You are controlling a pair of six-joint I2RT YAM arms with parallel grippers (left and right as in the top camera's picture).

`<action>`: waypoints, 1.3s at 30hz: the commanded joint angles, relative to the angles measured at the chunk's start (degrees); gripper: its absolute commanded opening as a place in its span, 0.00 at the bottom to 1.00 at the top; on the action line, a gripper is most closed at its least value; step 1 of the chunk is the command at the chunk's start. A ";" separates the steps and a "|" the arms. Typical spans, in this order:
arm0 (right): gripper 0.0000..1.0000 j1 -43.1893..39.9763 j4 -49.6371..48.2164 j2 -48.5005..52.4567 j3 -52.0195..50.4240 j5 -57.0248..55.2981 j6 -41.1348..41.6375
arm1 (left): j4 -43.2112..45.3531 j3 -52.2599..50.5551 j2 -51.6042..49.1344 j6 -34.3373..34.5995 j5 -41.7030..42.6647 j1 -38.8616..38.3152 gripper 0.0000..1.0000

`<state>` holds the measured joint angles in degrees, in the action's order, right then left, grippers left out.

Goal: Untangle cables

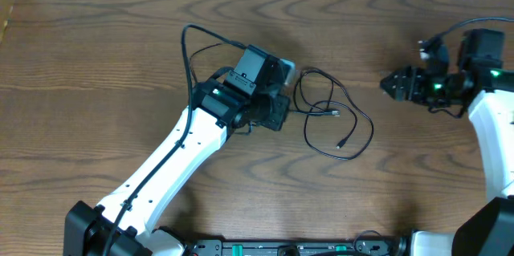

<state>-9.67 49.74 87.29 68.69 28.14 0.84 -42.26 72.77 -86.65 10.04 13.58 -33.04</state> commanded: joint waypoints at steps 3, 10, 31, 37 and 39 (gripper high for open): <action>0.67 5.25 -3.02 0.59 -3.10 -7.34 -6.03 | -0.37 0.28 0.37 14.93 -10.84 2.29 0.35; 0.73 13.38 -15.13 0.61 -10.93 -7.30 -25.00 | -1.05 -0.35 -0.59 18.16 -9.75 2.75 0.37; 0.58 18.01 -45.22 12.04 -22.47 -14.51 -16.11 | -3.76 -0.35 -0.59 18.36 -9.53 2.75 0.37; 0.30 18.01 -47.76 14.08 -22.45 -14.51 -13.05 | -4.04 -0.35 -0.59 18.38 -9.53 2.75 0.36; 0.18 18.01 -47.80 14.08 -22.43 -14.51 -13.05 | -4.00 -0.35 -0.59 18.38 -9.53 2.75 0.37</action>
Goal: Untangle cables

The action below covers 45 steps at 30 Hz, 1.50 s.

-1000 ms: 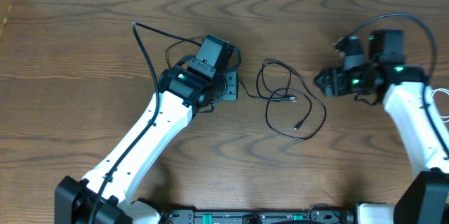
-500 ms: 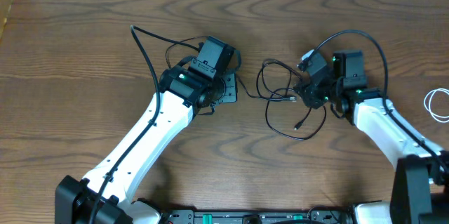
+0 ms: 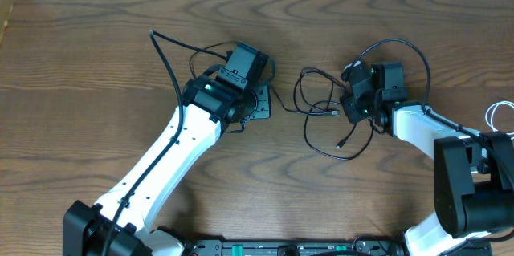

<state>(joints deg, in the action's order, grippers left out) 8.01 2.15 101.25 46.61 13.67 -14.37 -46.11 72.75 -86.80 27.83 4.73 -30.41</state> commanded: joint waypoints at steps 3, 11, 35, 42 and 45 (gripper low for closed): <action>0.01 0.26 0.42 -0.11 -0.33 -0.02 3.50 | -0.20 -0.33 -0.44 0.59 -0.66 0.13 0.37; 0.01 -1.16 6.88 -11.39 3.56 5.73 13.86 | -0.15 -0.33 -0.44 0.59 -0.68 0.13 0.36; 0.01 -29.86 4.83 -33.83 27.82 10.62 30.23 | -0.13 -0.33 -0.44 0.59 -0.70 0.13 0.36; 0.01 -35.89 11.10 -30.21 27.80 3.21 27.69 | -0.15 -0.33 -0.44 0.59 -0.68 0.13 0.37; 0.01 -37.48 12.76 -27.15 27.80 -2.21 24.30 | -0.17 -0.33 -0.44 0.59 -0.68 0.13 0.36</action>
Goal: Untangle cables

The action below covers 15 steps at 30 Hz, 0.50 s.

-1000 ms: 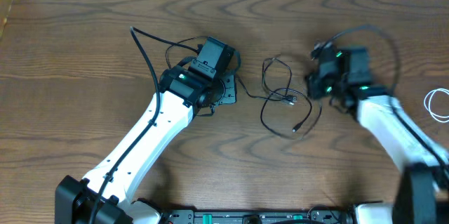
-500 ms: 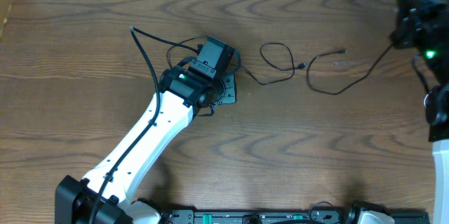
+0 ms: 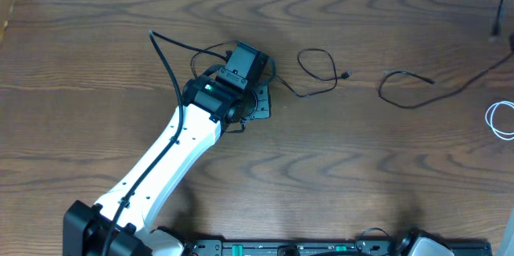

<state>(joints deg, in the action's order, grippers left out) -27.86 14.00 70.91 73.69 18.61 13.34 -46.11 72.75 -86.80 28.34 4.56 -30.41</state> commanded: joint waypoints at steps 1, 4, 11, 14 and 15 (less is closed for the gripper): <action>0.01 -2.23 1.05 4.31 0.72 -9.44 -4.24 | -0.17 -0.33 -0.44 0.09 -0.50 0.13 0.36; 0.01 -4.52 0.39 7.43 0.72 -17.77 -4.66 | -0.22 -0.33 -0.44 0.09 -0.50 0.13 0.36; 0.01 -11.56 -3.50 11.93 0.72 -25.79 -4.59 | -0.39 -0.33 -0.44 0.09 -0.50 0.13 0.37; 0.01 -14.58 -4.39 12.74 0.72 -29.62 -1.27 | -0.42 -0.33 -0.44 0.09 -0.50 0.13 0.37; 0.01 -15.47 -4.42 12.74 0.72 -30.97 0.76 | -0.42 -0.33 -0.44 0.09 -0.50 0.13 0.36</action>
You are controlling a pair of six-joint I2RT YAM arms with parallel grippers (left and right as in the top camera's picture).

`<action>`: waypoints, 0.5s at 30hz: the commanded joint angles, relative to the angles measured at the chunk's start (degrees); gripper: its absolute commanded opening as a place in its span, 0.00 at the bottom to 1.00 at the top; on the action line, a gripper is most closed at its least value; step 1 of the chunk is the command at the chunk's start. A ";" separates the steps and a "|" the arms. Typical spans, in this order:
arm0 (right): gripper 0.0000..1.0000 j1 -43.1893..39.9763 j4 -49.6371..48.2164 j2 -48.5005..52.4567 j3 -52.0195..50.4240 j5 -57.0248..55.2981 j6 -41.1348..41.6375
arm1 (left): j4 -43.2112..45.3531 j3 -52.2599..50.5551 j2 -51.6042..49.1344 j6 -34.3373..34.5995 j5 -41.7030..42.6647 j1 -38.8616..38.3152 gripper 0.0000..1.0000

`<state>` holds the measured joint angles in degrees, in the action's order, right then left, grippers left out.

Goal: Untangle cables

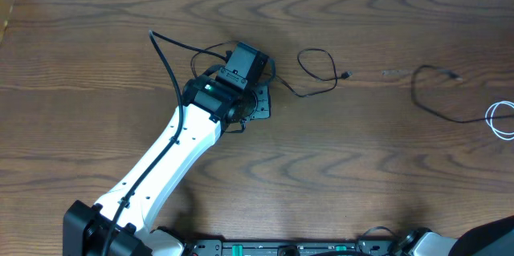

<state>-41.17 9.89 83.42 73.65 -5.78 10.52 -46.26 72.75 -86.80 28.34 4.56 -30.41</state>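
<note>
One thin black cable lies in a loop right of centre, its free plug toward the right. Its other end runs into my left gripper, which sits on the table under the wrist and appears shut on that cable; the fingers are mostly hidden. A second black cable lies apart at the far right, blurred, trailing off the right edge. My right gripper is out of view.
A white cable loop shows at the right edge. The left arm's own black wire arcs over the table at upper left. A wooden ledge borders the far left corner.
The second black cable has shifted further right, from about the middle right to near the right edge. The left gripper and the looped cable beside it have not moved.
Both cables lay tangled in one pile right of the left gripper, with the right gripper far off. Then the right gripper was down at the pile. Later the cables lay separated, the right arm gone from view, and now the second cable is further right.
</note>
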 commanded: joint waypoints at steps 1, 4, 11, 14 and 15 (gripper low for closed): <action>0.01 -3.08 -0.63 0.24 0.76 -7.23 5.25 | -0.26 -0.33 -0.44 0.09 -0.50 0.13 0.36; 0.01 -5.05 -2.84 0.39 0.76 -5.18 6.82 | -0.24 -0.33 -0.44 0.11 -0.50 0.13 0.37; 0.01 -5.25 -3.26 3.98 0.76 5.84 5.14 | -0.24 -0.33 -0.44 1.38 -0.52 0.13 0.36; 0.03 -5.25 -1.73 6.40 0.76 11.82 4.57 | -0.26 -0.33 -0.44 1.38 -0.52 0.13 0.37; 0.16 -5.22 -0.70 7.06 0.76 14.93 4.20 | -0.26 -0.33 -0.44 1.38 -0.52 0.13 0.37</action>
<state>-46.59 7.90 88.20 73.78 -0.12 15.90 -46.26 72.75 -86.80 28.77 4.56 -30.41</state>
